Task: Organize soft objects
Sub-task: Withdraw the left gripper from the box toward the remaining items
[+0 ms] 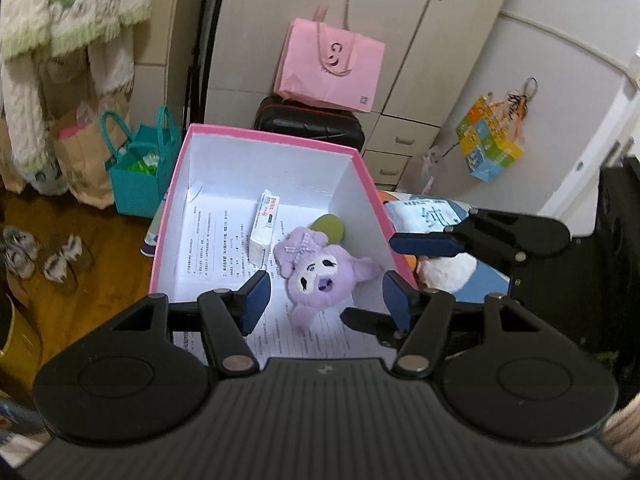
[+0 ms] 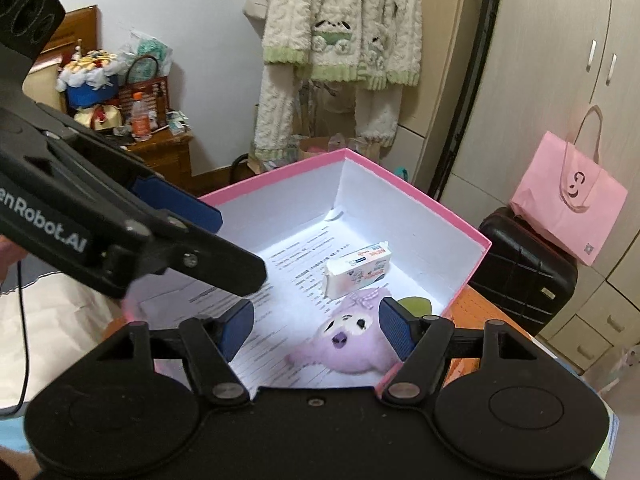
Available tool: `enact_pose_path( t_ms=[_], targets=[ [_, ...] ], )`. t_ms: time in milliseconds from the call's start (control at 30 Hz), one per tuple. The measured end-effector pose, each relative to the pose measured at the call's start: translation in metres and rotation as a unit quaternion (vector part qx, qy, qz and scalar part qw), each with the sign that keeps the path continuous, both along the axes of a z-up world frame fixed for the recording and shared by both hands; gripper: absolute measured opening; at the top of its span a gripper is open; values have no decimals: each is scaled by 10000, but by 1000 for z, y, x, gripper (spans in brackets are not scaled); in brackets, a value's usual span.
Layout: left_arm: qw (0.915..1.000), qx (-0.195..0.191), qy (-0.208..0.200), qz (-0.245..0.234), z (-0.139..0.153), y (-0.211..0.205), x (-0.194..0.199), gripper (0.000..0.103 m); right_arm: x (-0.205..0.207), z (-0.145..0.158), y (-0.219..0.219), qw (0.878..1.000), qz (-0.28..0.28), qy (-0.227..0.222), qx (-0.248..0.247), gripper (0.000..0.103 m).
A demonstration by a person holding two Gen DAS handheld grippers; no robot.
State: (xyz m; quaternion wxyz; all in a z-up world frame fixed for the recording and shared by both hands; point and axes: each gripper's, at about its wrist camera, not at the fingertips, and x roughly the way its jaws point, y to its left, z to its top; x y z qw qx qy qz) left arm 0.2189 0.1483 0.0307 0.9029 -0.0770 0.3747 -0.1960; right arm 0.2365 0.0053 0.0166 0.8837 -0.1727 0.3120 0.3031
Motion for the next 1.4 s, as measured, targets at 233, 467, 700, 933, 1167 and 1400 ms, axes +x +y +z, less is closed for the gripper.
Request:
enact_pose_path(
  t_ms=[233, 467, 700, 933, 1167, 1400],
  targets=[
    [9993, 14, -118, -368, 27, -6, -34, 62, -25, 21, -21, 9997, 142, 69, 192, 74],
    [9973, 228, -371, -600, 42, -21, -63, 62, -51, 40, -64, 9984, 139, 148, 527, 75],
    [9944, 410, -365, -903, 39, -50, -79, 62, -64, 48, -134, 9941, -362, 129, 1019, 75],
    [9881, 573, -307, -1391, 30, -89, -89, 62, -75, 36, -174, 9897, -769, 144, 1199, 75],
    [9823, 725, -228, -1715, 18, -128, -90, 62, -79, 17, -199, 9868, -881, 282, 1326, 75],
    [9787, 900, -68, -1841, 0, -160, -84, 62, -74, -1, -224, 9846, -972, 407, 1398, 75]
  ],
)
